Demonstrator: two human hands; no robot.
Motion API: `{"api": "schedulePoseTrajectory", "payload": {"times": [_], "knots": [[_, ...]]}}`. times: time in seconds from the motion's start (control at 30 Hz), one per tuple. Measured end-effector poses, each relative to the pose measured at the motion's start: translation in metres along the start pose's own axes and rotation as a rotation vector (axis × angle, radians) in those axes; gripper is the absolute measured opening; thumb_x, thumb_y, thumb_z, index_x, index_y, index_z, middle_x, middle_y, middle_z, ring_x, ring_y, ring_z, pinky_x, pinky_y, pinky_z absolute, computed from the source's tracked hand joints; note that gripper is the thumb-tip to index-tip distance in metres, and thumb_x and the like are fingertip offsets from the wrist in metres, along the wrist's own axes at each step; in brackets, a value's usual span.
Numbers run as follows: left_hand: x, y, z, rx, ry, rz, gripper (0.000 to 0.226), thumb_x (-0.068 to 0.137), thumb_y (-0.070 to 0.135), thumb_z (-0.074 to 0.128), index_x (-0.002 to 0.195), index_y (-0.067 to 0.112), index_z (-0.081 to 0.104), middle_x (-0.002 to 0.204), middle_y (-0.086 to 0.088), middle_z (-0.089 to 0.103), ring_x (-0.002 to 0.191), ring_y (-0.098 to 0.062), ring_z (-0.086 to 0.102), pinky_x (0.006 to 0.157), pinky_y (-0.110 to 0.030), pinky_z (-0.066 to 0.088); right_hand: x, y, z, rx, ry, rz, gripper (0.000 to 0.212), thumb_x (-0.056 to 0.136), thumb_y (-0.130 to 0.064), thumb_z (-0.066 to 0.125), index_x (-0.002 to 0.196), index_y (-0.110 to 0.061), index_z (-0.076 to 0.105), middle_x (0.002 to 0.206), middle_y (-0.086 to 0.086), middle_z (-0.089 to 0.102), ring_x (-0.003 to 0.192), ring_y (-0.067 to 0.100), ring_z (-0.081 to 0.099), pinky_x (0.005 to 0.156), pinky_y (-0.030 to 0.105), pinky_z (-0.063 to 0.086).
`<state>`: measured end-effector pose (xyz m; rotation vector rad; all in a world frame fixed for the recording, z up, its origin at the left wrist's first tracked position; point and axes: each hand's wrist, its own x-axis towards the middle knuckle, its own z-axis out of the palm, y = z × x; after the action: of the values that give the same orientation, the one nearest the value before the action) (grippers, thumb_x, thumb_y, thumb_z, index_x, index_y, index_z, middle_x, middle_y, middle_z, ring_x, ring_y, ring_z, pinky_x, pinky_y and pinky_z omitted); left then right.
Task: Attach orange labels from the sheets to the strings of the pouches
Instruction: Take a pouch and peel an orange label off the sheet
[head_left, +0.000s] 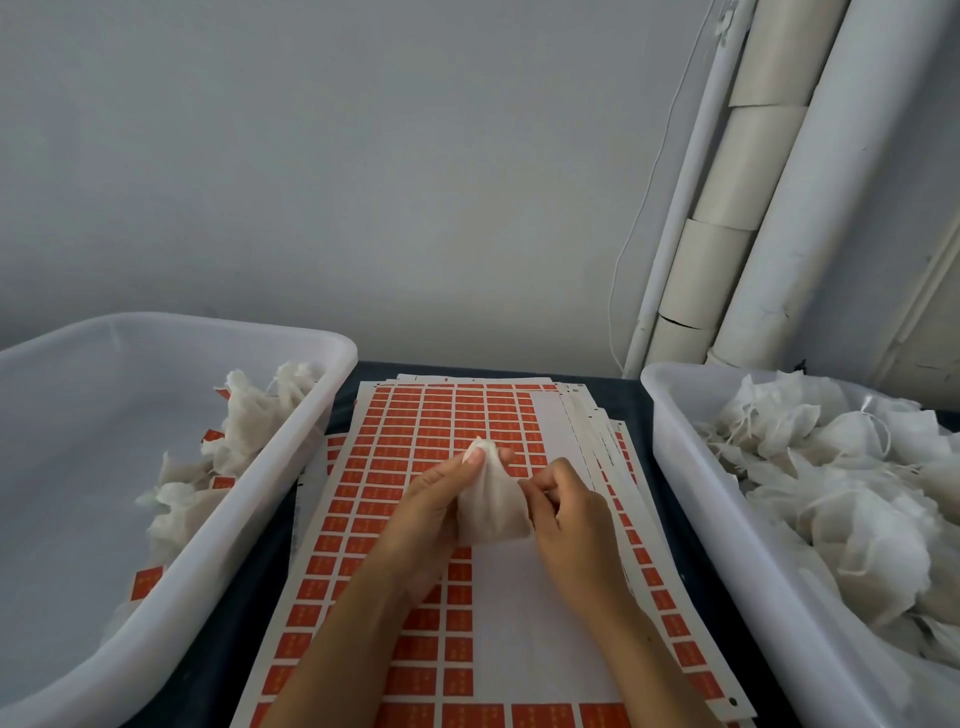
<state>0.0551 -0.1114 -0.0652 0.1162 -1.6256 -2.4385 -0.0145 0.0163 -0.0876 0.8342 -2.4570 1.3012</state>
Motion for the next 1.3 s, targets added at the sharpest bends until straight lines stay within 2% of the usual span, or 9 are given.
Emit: {"api": "schedulePoseTrajectory", "payload": {"times": [0.07, 0.2, 0.27, 0.37, 0.67, 0.8, 0.93, 1.07, 1.3], "knots": [[0.001, -0.002, -0.001, 0.067, 0.045, -0.003, 0.027, 0.081, 0.044, 0.057, 0.096, 0.031, 0.074, 0.101, 0.005, 0.07, 0.097, -0.017, 0.067, 0.072, -0.024, 0.054, 0.0, -0.001, -0.001, 0.101, 0.013, 0.027, 0.009, 0.088, -0.029, 0.057, 0.082, -0.024, 0.051, 0.077, -0.021, 0.058, 0.066, -0.002, 0.06, 0.065, 0.008, 0.049], [0.002, -0.006, -0.002, 0.255, 0.127, 0.035, 0.026, 0.076, 0.046, 0.059, 0.089, 0.031, 0.076, 0.096, 0.01, 0.07, 0.096, -0.014, 0.064, 0.073, -0.023, 0.052, 0.0, -0.001, -0.006, 0.268, 0.037, 0.081, 0.018, 0.087, -0.025, 0.06, 0.07, -0.02, 0.055, 0.06, -0.011, 0.059, 0.06, 0.002, 0.058, 0.056, 0.008, 0.045], [0.001, -0.007, -0.002, 0.362, 0.138, 0.079, 0.024, 0.076, 0.044, 0.058, 0.08, 0.028, 0.076, 0.087, 0.011, 0.071, 0.084, -0.007, 0.064, 0.07, -0.019, 0.05, 0.0, 0.0, -0.008, 0.316, 0.023, 0.093, 0.019, 0.087, -0.024, 0.061, 0.07, -0.018, 0.056, 0.058, -0.007, 0.059, 0.056, 0.004, 0.058, 0.052, 0.008, 0.043], [0.002, -0.01, -0.002, 0.486, 0.204, 0.15, 0.019, 0.083, 0.032, 0.061, 0.076, 0.019, 0.073, 0.073, 0.001, 0.068, 0.067, -0.009, 0.062, 0.06, -0.015, 0.05, -0.002, 0.0, -0.009, 0.334, -0.049, 0.073, 0.018, 0.087, -0.024, 0.061, 0.071, -0.017, 0.057, 0.057, -0.007, 0.061, 0.054, 0.005, 0.058, 0.051, 0.008, 0.043], [0.007, -0.015, 0.0, 0.683, 0.391, 0.247, 0.012, 0.079, 0.017, 0.074, 0.073, 0.018, 0.064, 0.071, 0.004, 0.063, 0.065, -0.009, 0.059, 0.055, -0.011, 0.046, -0.004, -0.005, -0.009, 0.353, -0.08, 0.061, 0.016, 0.086, -0.028, 0.061, 0.072, -0.018, 0.059, 0.059, -0.014, 0.063, 0.055, 0.005, 0.059, 0.052, 0.009, 0.045], [0.006, -0.015, 0.006, 0.673, 0.35, 0.275, 0.019, 0.078, 0.01, 0.074, 0.081, 0.018, 0.057, 0.075, 0.001, 0.06, 0.065, -0.008, 0.056, 0.057, -0.011, 0.047, -0.004, -0.007, -0.008, 0.351, -0.08, 0.067, 0.016, 0.084, -0.033, 0.06, 0.074, -0.02, 0.059, 0.061, -0.012, 0.062, 0.061, 0.003, 0.06, 0.056, 0.01, 0.046], [0.005, -0.015, 0.009, 0.654, 0.231, 0.312, 0.027, 0.078, 0.003, 0.072, 0.09, 0.019, 0.055, 0.079, 0.002, 0.061, 0.07, -0.006, 0.059, 0.063, -0.014, 0.051, -0.002, -0.007, -0.006, 0.295, -0.019, 0.0, 0.013, 0.083, -0.028, 0.065, 0.081, -0.017, 0.06, 0.088, -0.018, 0.06, 0.089, -0.006, 0.055, 0.071, 0.004, 0.044], [0.003, -0.014, 0.011, 0.65, 0.133, 0.328, 0.026, 0.081, 0.005, 0.07, 0.094, 0.023, 0.056, 0.083, 0.006, 0.062, 0.076, -0.004, 0.061, 0.067, -0.016, 0.052, -0.001, -0.007, -0.006, 0.295, 0.02, -0.009, 0.018, 0.081, -0.033, 0.063, 0.084, -0.016, 0.062, 0.1, -0.02, 0.057, 0.095, -0.012, 0.052, 0.073, 0.0, 0.04], [0.0, -0.012, 0.011, 0.609, 0.059, 0.3, 0.022, 0.082, 0.012, 0.07, 0.103, 0.014, 0.062, 0.094, 0.001, 0.068, 0.084, -0.013, 0.065, 0.075, -0.025, 0.056, -0.003, -0.009, -0.007, 0.351, 0.008, 0.02, 0.009, 0.085, -0.023, 0.064, 0.078, -0.026, 0.059, 0.083, -0.015, 0.065, 0.085, -0.004, 0.06, 0.071, 0.005, 0.046]]}}
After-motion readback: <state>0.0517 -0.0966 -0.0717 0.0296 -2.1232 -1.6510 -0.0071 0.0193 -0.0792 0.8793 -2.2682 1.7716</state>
